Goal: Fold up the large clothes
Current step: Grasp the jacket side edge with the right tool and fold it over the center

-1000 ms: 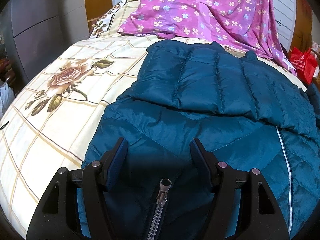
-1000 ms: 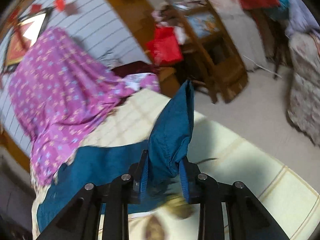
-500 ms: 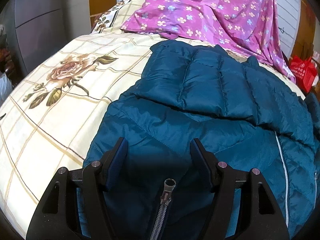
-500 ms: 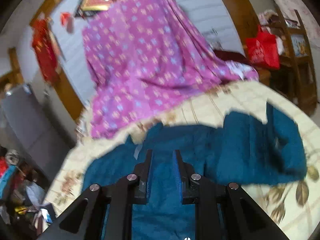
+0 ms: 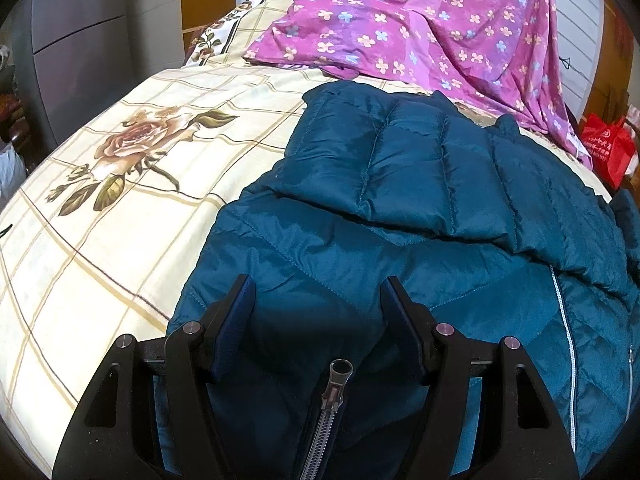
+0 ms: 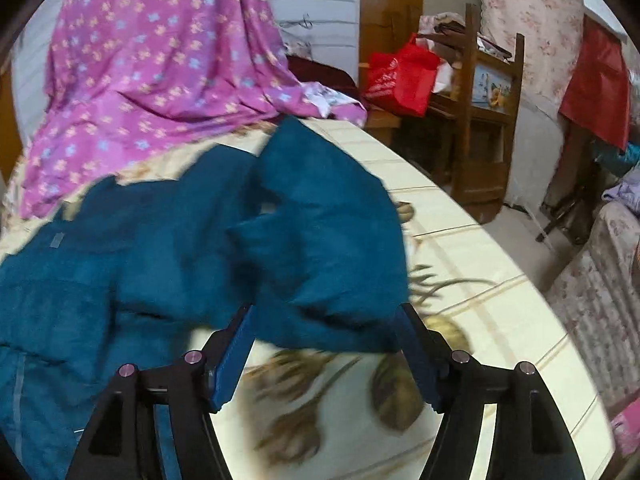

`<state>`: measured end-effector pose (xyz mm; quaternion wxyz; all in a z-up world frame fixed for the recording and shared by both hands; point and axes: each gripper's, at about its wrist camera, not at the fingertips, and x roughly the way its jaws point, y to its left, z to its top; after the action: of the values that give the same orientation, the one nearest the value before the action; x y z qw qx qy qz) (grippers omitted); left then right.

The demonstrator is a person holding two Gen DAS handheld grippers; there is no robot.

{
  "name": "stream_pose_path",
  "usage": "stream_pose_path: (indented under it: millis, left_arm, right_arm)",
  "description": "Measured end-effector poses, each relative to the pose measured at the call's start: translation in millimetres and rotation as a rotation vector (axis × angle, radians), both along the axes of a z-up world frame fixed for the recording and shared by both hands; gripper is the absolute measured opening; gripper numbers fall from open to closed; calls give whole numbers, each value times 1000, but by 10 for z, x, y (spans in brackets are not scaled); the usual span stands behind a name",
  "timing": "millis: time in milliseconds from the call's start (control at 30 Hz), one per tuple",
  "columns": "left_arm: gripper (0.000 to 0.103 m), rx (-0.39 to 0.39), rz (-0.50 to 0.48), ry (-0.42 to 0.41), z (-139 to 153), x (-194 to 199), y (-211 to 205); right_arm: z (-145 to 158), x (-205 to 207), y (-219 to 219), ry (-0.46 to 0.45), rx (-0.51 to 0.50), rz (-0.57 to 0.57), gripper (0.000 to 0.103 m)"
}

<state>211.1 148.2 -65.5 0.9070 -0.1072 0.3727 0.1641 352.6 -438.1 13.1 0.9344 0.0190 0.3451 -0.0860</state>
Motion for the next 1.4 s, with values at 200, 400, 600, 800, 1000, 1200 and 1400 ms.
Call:
stream_pose_path:
  millis: [200, 400, 600, 800, 1000, 1200, 1400]
  left_arm:
    - [66, 0, 0, 0, -1, 0, 5]
    - [66, 1, 0, -1, -3, 4, 5]
    - [66, 2, 3, 0, -8, 2, 8]
    - [66, 0, 6, -6, -17, 1, 22]
    - [66, -24, 14, -13, -31, -18, 82]
    - [66, -36, 72, -12, -34, -46, 139]
    - [66, -9, 78, 29, -67, -4, 84]
  right_arm:
    - [-157, 478, -75, 67, -109, -17, 69]
    - [-122, 472, -100, 25, -111, -80, 37]
    - [416, 152, 428, -131, -21, 86, 26]
    - [880, -173, 1384, -243, 76, 297, 25]
    - [893, -297, 2650, -235, 192, 521, 25]
    - [514, -265, 3744, -147, 227, 677, 25]
    - [42, -102, 4256, 5, 209, 697, 27]
